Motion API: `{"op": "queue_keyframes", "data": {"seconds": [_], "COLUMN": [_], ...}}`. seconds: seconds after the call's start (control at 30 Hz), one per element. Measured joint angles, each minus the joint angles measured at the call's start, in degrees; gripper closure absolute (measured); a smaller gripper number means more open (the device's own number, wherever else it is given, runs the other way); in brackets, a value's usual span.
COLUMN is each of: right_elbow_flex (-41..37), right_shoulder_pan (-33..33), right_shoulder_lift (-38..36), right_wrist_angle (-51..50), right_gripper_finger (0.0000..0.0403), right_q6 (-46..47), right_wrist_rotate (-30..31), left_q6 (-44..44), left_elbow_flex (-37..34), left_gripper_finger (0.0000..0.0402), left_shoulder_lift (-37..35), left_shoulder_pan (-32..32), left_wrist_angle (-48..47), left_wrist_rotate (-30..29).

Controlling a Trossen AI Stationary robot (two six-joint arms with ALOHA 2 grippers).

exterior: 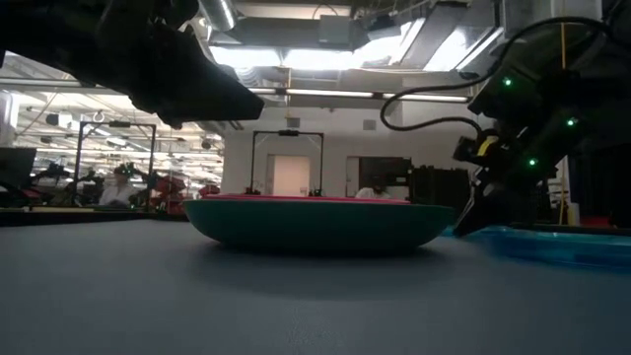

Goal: Stack plastic plates
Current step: Stack the top transparent blue plate on top of the transparent pink plate

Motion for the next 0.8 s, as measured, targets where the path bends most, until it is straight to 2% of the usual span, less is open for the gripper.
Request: {"op": "queue_keyframes", "data": {"seconds": [0.37,0.8], "right_elbow_flex": [8.1,17.4], "right_shoulder_pan": [0.4,8.7], "right_shoulder_lift": [-4.2,-4.2], "right_wrist_angle": [-7.3,-9.0], "right_gripper_finger": [0.0403,0.0403], "right_q6": [-2.7,-5.5], "right_wrist_rotate": [-4.3,-6.0], "left_q6": [-1.1,-1.2], "left_elbow_flex": [0.0,0.0], "left_gripper_finger": [0.0312,0.0312], "left_shoulder_lift": [0.0,0.0], "left_shoulder_pan": [0.0,0.5], "left_wrist_angle": [-0.3,-1.1], "left_wrist_rotate": [-0.2,-0.4]}}
